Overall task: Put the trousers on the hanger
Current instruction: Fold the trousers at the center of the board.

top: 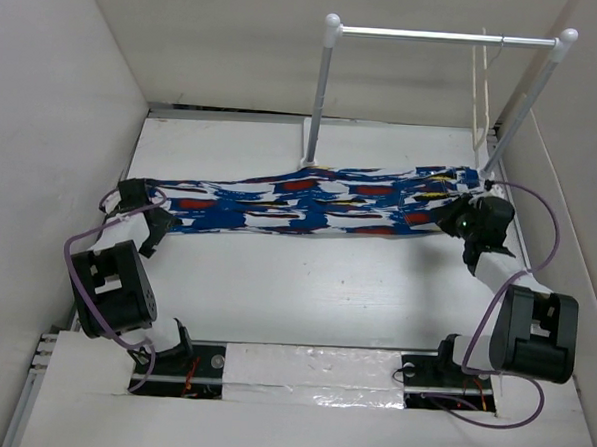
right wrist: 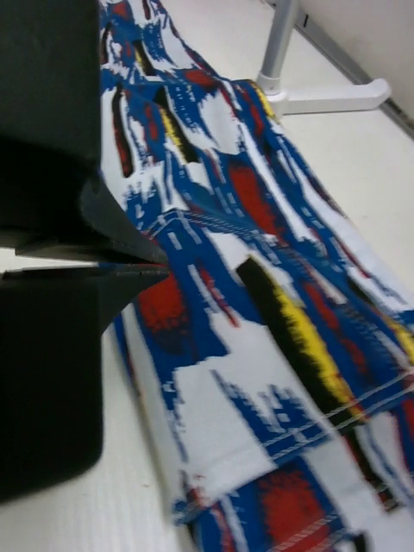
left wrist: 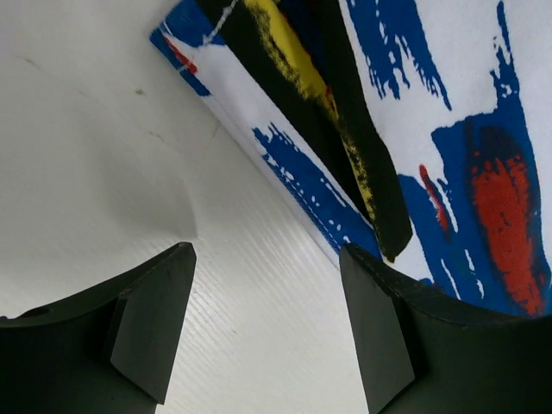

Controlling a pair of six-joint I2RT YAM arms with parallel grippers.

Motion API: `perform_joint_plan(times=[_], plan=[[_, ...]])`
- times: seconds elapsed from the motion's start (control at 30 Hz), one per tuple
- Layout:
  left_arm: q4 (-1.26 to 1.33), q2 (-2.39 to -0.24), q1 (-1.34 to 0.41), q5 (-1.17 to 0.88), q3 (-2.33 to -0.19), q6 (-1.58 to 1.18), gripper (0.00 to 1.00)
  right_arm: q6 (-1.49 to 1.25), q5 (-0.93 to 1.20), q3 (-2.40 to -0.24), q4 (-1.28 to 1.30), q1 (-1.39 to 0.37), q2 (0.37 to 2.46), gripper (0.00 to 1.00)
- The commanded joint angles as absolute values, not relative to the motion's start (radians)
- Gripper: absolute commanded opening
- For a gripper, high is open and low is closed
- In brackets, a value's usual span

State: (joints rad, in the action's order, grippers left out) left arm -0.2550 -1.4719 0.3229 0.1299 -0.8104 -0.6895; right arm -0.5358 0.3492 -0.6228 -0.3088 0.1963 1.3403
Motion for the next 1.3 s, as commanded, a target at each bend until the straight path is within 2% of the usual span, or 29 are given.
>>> perform_joint_plan(times=[0.0,0.03,0.1,0.13,0.23,0.4,0.5,0.6,0.63,0.7,0.73,0.8,0.83,0.9,0.97,1.1,1.27], plan=[[-0.166,-1.431,0.330,0.071,-0.787,-0.732,0.66,-0.479,0.413,-0.534,-0.443,0.184,1.272,0.16],[-0.150,-1.437,0.330,0.066,-0.785,-0.742,0.67,-0.471,0.413,-0.522,-0.440,0.184,1.263,0.29],[-0.135,-1.454,0.330,0.060,-0.781,-0.750,0.67,-0.459,0.411,-0.499,-0.433,0.184,1.249,0.42],[-0.118,-1.474,0.330,0.058,-0.781,-0.755,0.67,-0.450,0.417,-0.480,-0.434,0.193,1.247,0.52],[-0.075,-1.503,0.321,0.057,-0.766,-0.784,0.68,-0.451,0.423,-0.456,-0.459,0.219,1.259,0.63],[-0.038,-1.551,0.321,0.057,-0.761,-0.808,0.68,-0.446,0.485,-0.443,-0.479,0.316,1.310,0.65],[-0.028,-1.580,0.321,0.067,-0.773,-0.822,0.64,-0.459,0.506,-0.416,-0.509,0.382,1.335,0.65],[-0.025,-1.580,0.321,0.093,-0.782,-0.825,0.51,-0.474,0.492,-0.394,-0.534,0.423,1.353,0.65],[-0.023,-1.575,0.321,0.098,-0.784,-0.819,0.37,-0.476,0.485,-0.391,-0.538,0.432,1.356,0.65],[-0.025,-1.569,0.321,0.110,-0.792,-0.812,0.28,-0.483,0.486,-0.382,-0.551,0.457,1.362,0.65],[-0.022,-1.568,0.321,0.112,-0.793,-0.808,0.19,-0.488,0.476,-0.380,-0.555,0.457,1.362,0.66],[-0.021,-1.569,0.321,0.114,-0.798,-0.807,0.16,-0.488,0.453,-0.390,-0.540,0.457,1.373,0.66],[-0.023,-1.575,0.321,0.114,-0.799,-0.805,0.11,-0.488,0.427,-0.397,-0.537,0.457,1.381,0.70],[-0.021,-1.583,0.321,0.107,-0.805,-0.804,0.08,-0.489,0.413,-0.402,-0.540,0.457,1.413,0.70],[-0.021,-1.591,0.321,0.104,-0.811,-0.796,0.00,-0.508,0.402,-0.409,-0.566,0.457,1.442,0.71],[-0.023,-1.591,0.321,0.101,-0.821,-0.787,0.00,-0.545,0.417,-0.452,-0.588,0.468,1.514,0.71],[-0.021,-1.585,0.321,0.092,-0.827,-0.779,0.00,-0.606,0.414,-0.500,-0.607,0.433,1.594,0.67]])
